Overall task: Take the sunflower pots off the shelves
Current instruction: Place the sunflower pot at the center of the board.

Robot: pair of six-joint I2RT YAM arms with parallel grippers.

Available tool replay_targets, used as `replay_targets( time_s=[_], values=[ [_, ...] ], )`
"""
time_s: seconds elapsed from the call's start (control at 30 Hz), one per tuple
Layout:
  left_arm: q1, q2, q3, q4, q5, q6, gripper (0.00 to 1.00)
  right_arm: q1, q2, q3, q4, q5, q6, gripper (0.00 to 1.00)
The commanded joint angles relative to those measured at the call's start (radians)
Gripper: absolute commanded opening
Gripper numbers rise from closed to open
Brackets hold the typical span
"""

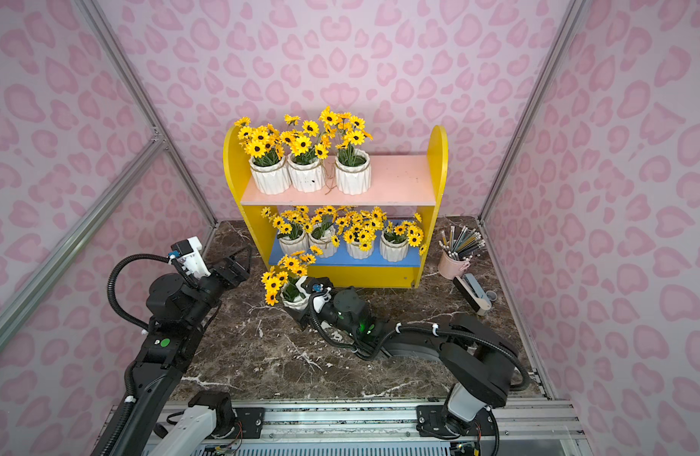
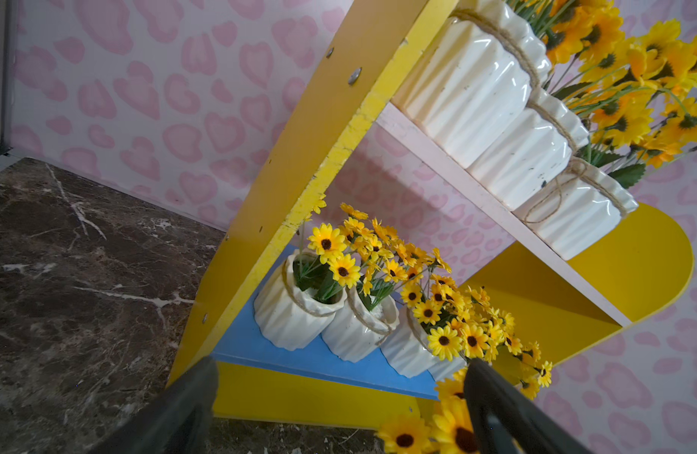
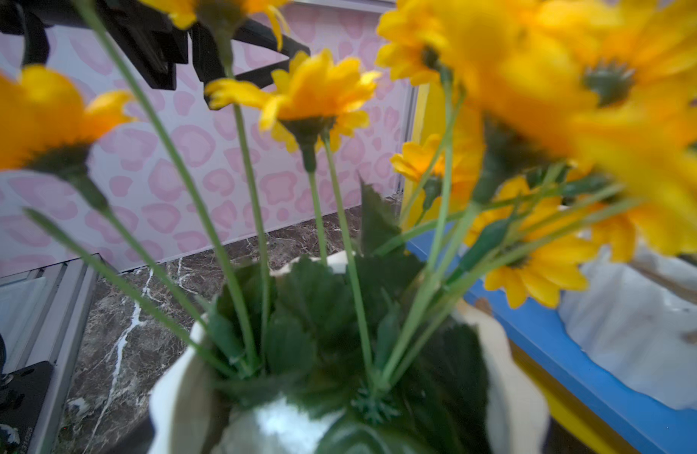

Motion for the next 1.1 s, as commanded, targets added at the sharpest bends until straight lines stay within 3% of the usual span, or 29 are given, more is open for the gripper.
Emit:
replay_targets(
  time_s=[0.0, 0.2, 0.53, 0.77, 1.07],
  values=[
    [0.0, 0.003, -0.011, -0.01, -0.043, -0.015, 1.0, 0.002, 0.086, 0.029, 0.267, -0.057, 0.043, 0.0],
    [0.002, 0.006, -0.038, 0.002, -0.055, -0.023, 1.0, 0.0, 0.281, 0.077, 0.417, -0.08, 0.059, 0.0],
    [0.004, 0.021, -0.064, 0.03, -0.054, -0.007, 1.0, -0.019, 0.537, 0.196, 0.499, -0.094, 0.049, 0.0],
    [0.004, 0.05, -0.067, 0.052, -0.059, 0.071, 0.99, -0.025, 0.664, 0.254, 0.529, -0.099, 0.06, 0.0],
    [0.007, 0.081, -0.08, 0.084, -0.028, 0.082, 0.99, -0.016, 0.797, 0.323, 0.525, -0.117, 0.08, 0.0]
  ],
)
